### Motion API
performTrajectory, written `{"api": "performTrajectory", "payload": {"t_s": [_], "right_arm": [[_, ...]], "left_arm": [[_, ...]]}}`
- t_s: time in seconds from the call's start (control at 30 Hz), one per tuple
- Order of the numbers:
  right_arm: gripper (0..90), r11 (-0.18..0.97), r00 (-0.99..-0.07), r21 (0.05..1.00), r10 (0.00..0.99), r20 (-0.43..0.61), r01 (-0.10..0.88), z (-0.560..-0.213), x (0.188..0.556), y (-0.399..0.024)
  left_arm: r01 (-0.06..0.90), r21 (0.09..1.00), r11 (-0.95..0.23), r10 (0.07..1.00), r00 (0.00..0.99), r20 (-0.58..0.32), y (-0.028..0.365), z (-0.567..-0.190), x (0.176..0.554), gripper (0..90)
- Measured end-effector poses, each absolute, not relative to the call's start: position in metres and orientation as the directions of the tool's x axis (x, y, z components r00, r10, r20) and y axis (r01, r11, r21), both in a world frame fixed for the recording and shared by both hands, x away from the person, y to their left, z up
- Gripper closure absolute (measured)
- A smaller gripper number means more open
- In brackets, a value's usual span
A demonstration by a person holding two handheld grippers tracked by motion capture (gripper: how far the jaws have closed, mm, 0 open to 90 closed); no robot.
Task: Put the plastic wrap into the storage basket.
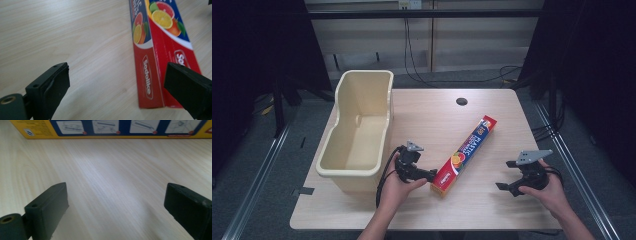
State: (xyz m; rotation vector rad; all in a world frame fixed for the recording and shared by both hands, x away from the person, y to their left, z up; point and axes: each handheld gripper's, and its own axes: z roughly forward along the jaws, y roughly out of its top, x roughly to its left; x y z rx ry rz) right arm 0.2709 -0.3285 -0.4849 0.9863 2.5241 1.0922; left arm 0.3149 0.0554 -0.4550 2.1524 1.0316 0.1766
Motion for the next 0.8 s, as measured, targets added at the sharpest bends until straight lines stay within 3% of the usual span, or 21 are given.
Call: {"api": "performTrajectory", "payload": {"t_s": [0.4,0.8], "right_arm": [[5.5,0.475,-0.720,0.716,0.691,0.056,0.512,-0.484,0.272,-0.332],[5.1,0.451,-0.703,0.724,0.708,0.065,0.522,-0.484,0.273,-0.336]], "left_arm": [[0.634,0.647,-0.423,0.694,0.687,-0.218,0.028,-0.443,0.325,5.7],[0.611,0.637,-0.470,0.662,0.721,-0.203,-0.008,-0.432,0.341,5.7]]}}
